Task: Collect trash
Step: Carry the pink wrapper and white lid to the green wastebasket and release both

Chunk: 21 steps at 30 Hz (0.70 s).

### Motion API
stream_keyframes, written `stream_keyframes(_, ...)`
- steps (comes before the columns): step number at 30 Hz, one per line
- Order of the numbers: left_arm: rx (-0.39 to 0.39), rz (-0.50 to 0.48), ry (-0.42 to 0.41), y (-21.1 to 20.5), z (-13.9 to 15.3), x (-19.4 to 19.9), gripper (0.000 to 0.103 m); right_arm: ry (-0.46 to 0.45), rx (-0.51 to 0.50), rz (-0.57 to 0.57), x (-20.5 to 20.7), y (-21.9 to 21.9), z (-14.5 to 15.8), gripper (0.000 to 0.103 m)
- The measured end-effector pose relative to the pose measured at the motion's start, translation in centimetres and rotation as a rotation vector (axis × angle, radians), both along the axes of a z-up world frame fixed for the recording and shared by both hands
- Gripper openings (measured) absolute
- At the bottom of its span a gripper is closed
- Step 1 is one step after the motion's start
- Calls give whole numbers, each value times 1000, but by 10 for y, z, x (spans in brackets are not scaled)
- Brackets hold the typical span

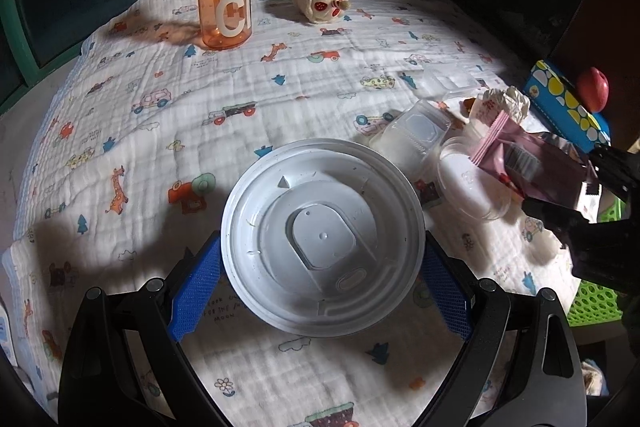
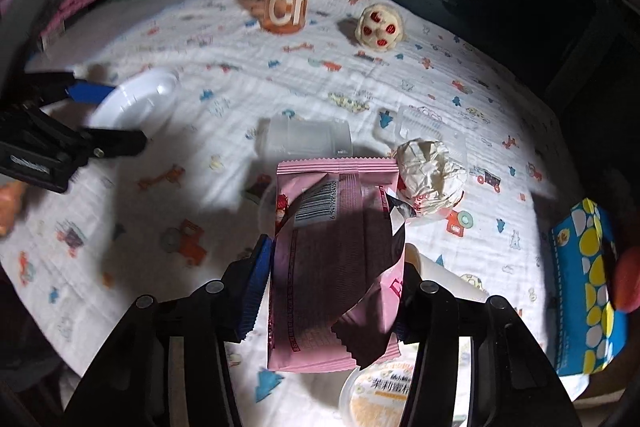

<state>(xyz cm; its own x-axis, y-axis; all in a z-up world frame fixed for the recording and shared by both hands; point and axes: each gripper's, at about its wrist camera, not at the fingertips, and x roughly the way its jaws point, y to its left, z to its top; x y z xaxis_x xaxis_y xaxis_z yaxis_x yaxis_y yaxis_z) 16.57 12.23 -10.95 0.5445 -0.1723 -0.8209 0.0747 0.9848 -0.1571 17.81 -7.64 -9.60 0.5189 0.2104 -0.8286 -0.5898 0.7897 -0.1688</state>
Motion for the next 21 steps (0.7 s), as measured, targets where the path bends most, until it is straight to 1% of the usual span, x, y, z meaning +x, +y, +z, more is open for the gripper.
stream_keyframes(5, -2, -18, -27, -9, 11, -4, 91, 8, 190, -41, -19, -19, 27, 49)
stream_keyframes(9, 0, -39, -43, -20, 19, -9, 91, 7, 307, -78, -35, -36, 45, 49)
stream_keyframes(14, -6, -81, -65, -40, 29, -14, 91, -23, 405, -150, -56, -69, 64, 49)
stream_keyframes(21, -19, -171, -100, -84, 48, -21, 91, -81, 455, -280, -91, -131, 75, 49)
